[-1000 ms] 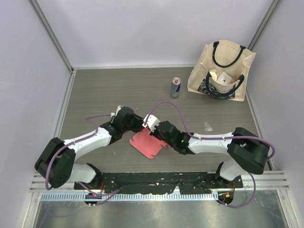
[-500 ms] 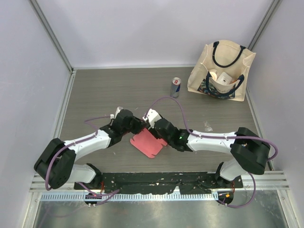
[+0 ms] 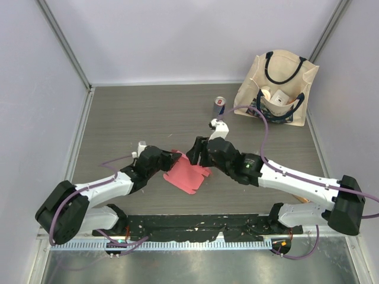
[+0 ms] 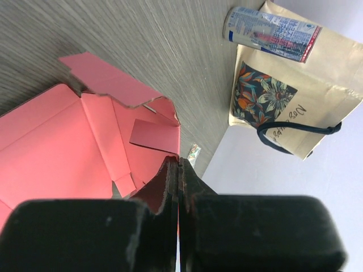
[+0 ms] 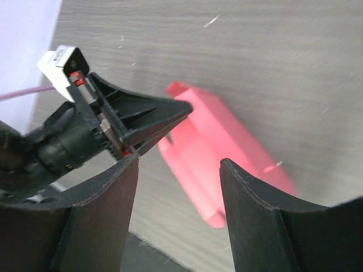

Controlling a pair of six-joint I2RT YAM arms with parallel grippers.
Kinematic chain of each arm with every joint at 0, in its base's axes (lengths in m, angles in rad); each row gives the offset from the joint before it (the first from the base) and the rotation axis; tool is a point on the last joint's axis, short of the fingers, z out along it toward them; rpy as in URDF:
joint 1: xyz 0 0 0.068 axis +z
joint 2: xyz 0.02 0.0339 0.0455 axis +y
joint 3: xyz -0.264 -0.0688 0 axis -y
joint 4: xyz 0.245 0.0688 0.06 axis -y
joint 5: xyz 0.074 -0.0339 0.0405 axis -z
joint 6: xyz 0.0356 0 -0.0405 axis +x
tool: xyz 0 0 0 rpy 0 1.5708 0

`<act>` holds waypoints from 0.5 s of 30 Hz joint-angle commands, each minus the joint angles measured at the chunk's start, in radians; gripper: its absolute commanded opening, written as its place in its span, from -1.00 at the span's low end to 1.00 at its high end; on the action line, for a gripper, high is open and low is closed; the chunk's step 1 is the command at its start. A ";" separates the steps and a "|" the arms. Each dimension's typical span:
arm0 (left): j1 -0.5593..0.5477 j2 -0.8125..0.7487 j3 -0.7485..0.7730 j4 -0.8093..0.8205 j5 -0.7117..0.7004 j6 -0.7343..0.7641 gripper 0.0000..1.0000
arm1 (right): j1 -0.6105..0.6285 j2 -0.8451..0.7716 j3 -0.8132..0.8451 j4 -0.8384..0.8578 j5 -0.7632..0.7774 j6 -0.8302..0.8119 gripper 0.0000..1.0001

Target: Fold the paper box

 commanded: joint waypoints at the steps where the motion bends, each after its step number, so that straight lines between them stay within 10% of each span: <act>1: -0.012 -0.024 -0.045 0.061 -0.091 -0.074 -1.00 | -0.033 -0.054 -0.133 0.128 -0.130 0.335 0.28; 7: -0.012 -0.008 -0.065 0.090 -0.088 -0.097 -1.00 | -0.220 -0.091 -0.405 0.508 -0.471 0.633 0.22; 15: -0.035 0.009 -0.061 0.116 -0.122 -0.063 -1.00 | -0.242 -0.011 -0.477 0.701 -0.515 0.781 0.19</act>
